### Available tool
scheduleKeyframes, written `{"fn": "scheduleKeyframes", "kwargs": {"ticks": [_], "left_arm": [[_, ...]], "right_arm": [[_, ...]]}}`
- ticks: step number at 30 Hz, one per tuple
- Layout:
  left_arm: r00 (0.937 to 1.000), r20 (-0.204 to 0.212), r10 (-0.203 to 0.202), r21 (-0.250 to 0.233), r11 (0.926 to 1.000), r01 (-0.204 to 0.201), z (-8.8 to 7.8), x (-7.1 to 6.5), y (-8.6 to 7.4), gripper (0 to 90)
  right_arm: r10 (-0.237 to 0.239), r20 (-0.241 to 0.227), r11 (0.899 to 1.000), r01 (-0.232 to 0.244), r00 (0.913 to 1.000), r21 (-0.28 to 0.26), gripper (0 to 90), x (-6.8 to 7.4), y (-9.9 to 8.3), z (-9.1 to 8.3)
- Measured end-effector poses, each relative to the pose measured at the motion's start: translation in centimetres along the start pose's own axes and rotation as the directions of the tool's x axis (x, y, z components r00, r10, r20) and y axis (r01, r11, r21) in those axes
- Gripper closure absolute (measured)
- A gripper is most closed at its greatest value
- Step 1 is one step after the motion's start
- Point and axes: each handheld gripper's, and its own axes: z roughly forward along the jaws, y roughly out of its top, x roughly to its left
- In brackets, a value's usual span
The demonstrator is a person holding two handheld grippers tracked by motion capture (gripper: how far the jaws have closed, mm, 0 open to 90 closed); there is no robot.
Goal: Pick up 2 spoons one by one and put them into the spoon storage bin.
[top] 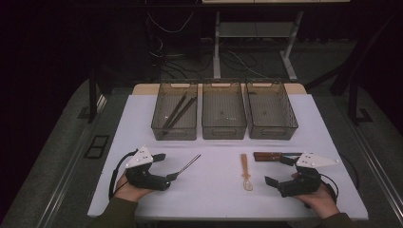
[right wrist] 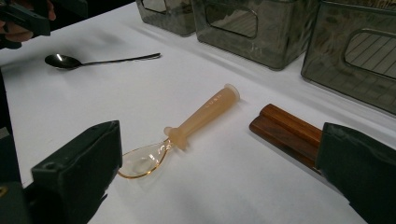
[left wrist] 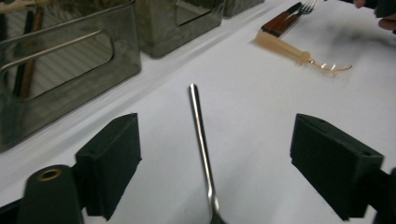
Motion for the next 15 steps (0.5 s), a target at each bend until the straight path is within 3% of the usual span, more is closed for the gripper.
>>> {"fn": "scheduleKeyframes", "kwargs": {"ticks": [7, 10, 15], "left_arm": [[0.9978, -0.019, -0.064, 0.054, 0.9965, 0.065, -1.2, 0.4, -1.5, 29.3], [0.9956, -0.009, -0.093, 0.069, 0.9932, 0.094, -1.6, 0.6, -2.0, 35.6], [0.9946, -0.004, -0.104, 0.111, 0.9884, 0.104, -1.7, 0.4, -2.6, 43.3]], "right_arm": [[0.000, -0.005, 1.000, 0.000, 1.0000, -0.002, 0.8, 0.0, 0.0, 0.0], [0.002, -0.004, 1.000, -0.002, 1.0000, -0.001, 0.8, -0.1, 0.0, 0.0], [-0.001, -0.001, 1.000, 0.001, 1.0000, -0.001, 0.8, 0.0, 0.0, 0.1]]}}
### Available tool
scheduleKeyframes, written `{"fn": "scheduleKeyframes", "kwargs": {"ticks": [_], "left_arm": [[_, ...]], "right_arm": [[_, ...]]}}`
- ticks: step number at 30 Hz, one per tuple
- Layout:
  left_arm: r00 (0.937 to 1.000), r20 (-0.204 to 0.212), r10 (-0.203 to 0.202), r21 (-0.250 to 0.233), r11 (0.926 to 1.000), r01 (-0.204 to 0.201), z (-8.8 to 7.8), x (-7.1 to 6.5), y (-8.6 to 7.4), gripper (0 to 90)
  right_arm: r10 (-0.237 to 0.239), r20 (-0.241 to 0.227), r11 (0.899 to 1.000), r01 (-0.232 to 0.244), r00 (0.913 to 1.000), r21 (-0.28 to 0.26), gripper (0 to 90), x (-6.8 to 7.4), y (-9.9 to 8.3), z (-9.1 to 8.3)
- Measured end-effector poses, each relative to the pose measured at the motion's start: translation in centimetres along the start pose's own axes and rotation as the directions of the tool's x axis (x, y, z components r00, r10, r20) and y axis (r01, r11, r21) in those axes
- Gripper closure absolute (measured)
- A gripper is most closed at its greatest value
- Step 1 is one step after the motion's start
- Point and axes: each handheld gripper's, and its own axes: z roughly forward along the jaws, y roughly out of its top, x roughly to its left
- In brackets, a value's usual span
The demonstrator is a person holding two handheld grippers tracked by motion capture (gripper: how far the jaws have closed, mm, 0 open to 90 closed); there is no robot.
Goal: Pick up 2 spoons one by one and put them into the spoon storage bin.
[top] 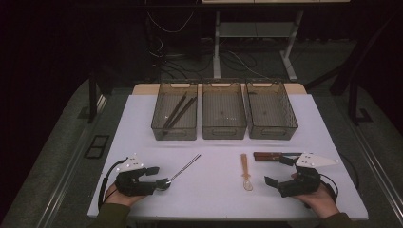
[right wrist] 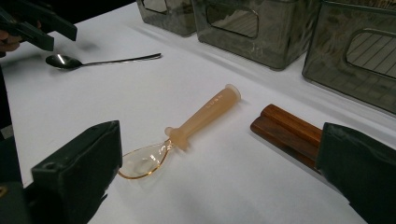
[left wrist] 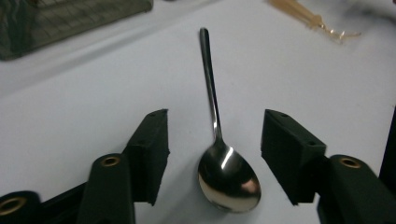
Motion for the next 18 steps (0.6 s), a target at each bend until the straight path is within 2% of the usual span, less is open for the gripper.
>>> {"fn": "scheduleKeyframes", "kwargs": {"ticks": [9, 18], "left_arm": [[0.9999, 0.001, 0.016, 0.056, 0.9983, -0.016, 0.7, -0.2, -0.1, 49.1], [0.9984, -0.011, 0.055, 0.122, 0.9911, -0.053, 1.4, -0.6, -0.2, 50.7]], "right_arm": [[-0.004, -0.003, 1.000, 0.004, 1.0000, -0.001, 0.7, 0.1, 0.0, 0.0], [-0.007, -0.004, 1.000, 0.007, 1.0000, 0.002, 0.8, 0.1, 0.0, 0.0]]}}
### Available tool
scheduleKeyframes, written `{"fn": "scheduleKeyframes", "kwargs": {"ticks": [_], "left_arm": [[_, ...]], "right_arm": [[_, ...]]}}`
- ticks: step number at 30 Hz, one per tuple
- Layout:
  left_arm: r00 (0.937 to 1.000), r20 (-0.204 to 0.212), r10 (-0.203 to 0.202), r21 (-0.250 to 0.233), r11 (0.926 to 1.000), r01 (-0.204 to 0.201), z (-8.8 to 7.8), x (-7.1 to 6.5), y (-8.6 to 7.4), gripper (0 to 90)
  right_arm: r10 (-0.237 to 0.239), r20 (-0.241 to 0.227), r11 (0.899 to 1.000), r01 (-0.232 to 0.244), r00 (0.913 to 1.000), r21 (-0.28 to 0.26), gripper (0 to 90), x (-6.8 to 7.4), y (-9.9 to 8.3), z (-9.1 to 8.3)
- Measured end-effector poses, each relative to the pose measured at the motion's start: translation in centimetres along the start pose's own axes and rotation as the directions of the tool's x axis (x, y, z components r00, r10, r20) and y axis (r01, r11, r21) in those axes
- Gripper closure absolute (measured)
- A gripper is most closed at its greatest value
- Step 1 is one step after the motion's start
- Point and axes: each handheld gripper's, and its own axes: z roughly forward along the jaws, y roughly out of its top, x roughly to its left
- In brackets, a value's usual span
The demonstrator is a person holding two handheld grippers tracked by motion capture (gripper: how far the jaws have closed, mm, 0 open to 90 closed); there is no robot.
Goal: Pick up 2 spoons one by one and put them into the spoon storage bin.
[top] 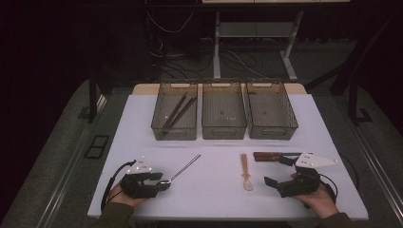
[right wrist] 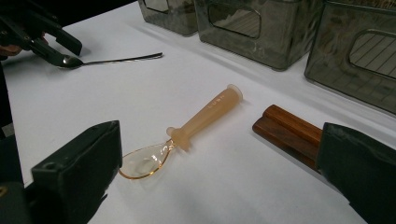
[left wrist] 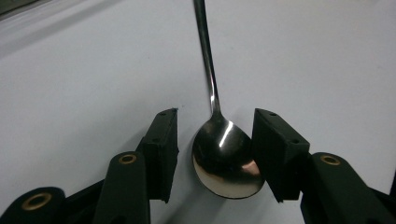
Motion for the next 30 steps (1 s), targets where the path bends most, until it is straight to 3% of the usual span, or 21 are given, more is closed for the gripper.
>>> {"fn": "scheduleKeyframes", "kwargs": {"ticks": [8, 12, 23, 30], "left_arm": [[0.9990, -0.010, 0.044, 0.036, 0.9984, -0.044, 0.2, -0.4, 0.1, 51.9], [0.9973, -0.009, 0.073, 0.054, 0.9959, -0.072, 0.2, -0.6, 0.3, 57.2], [0.9965, -0.006, 0.084, 0.073, 0.9938, -0.083, 0.5, -1.2, 0.8, 73.3], [0.9971, 0.002, 0.076, 0.040, 0.9964, -0.076, 0.4, -1.4, 1.2, 83.5]], "right_arm": [[0.002, 0.000, 1.000, -0.002, 1.0000, -0.001, 0.8, 0.0, 0.0, 0.0], [0.003, 0.000, 1.000, -0.003, 1.0000, -0.003, 0.7, 0.0, 0.0, 0.0], [0.000, -0.001, 1.000, 0.000, 1.0000, 0.000, 0.8, 0.0, 0.0, 0.0], [0.000, -0.001, 1.000, 0.000, 1.0000, 0.000, 0.8, 0.0, 0.0, 0.0]]}}
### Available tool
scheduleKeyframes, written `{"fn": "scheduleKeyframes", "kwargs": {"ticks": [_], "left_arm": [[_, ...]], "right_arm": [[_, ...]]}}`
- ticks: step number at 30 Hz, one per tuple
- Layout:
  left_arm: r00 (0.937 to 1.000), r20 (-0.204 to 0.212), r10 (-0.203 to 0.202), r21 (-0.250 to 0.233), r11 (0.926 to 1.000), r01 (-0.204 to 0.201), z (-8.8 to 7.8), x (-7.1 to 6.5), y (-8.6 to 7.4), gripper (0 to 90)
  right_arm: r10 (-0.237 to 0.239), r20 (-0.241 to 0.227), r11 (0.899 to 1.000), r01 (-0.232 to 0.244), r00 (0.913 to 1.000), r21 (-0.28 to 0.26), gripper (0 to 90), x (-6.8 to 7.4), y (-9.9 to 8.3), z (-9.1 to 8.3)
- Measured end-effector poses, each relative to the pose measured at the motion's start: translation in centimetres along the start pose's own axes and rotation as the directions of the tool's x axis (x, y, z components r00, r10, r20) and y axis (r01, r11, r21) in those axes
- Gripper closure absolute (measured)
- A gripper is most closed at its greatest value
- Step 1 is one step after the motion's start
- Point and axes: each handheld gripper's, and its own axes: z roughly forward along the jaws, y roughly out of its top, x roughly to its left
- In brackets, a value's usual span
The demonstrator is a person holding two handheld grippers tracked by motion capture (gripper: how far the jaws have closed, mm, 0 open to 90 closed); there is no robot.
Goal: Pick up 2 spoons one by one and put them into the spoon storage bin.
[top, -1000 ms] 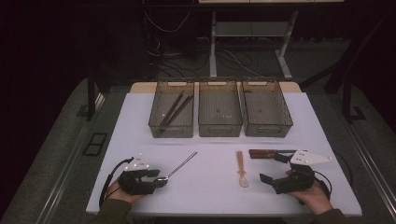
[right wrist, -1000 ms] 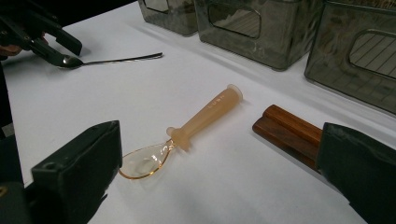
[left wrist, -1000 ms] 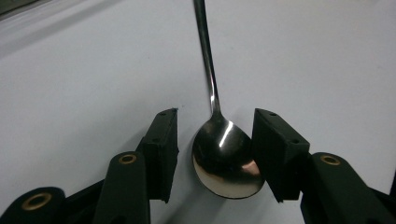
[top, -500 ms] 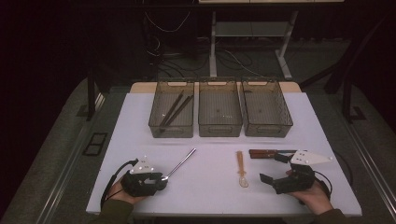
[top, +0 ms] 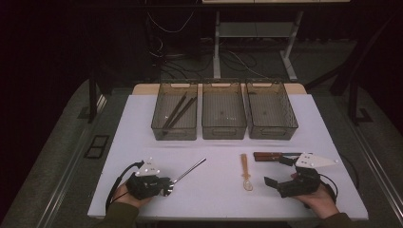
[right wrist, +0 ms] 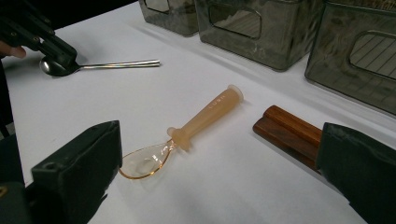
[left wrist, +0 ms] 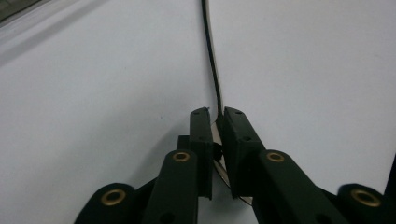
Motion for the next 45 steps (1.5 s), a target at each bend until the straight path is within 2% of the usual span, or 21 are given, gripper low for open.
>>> {"fn": "scheduleKeyframes", "kwargs": {"ticks": [5, 7, 14, 17, 31, 37, 45], "left_arm": [[0.9994, 0.026, -0.021, -0.028, 0.9994, 0.021, 0.0, -0.3, 0.4, 87.6], [0.9997, 0.022, -0.004, -0.023, 0.9997, 0.004, 0.0, -0.4, 0.6, 88.2], [0.9999, 0.012, -0.002, -0.029, 0.9996, 0.002, -0.1, -0.3, 0.7, 88.5], [0.9998, 0.005, -0.019, -0.061, 0.9979, 0.020, -0.3, -0.3, 0.8, 88.6], [0.9998, 0.004, -0.019, -0.112, 0.9935, 0.019, -0.3, 0.5, 2.0, 88.6], [0.9995, 0.018, -0.027, -0.148, 0.9885, 0.030, -0.6, 1.0, 2.8, 88.6], [0.9995, 0.014, -0.029, -0.175, 0.9841, 0.031, -0.5, 1.9, 3.6, 88.6]], "right_arm": [[0.002, 0.000, 1.000, -0.002, 1.0000, -0.002, 0.8, 0.0, 0.0, 0.0], [0.000, 0.000, 1.000, 0.000, 1.0000, -0.001, 0.8, 0.0, 0.0, 0.0], [0.002, 0.000, 1.000, -0.002, 1.0000, -0.004, 0.8, 0.0, 0.0, 0.0], [0.003, 0.000, 1.000, -0.003, 1.0000, -0.004, 0.8, 0.0, 0.0, 0.0], [0.001, 0.000, 1.000, -0.001, 1.0000, 0.000, 0.8, -0.1, 0.0, 0.1], [0.005, -0.003, 1.000, -0.005, 1.0000, 0.003, 0.8, -0.1, -0.1, 0.1], [0.008, 0.001, 1.000, -0.008, 1.0000, 0.002, 0.8, -0.1, -0.1, 0.2]]}}
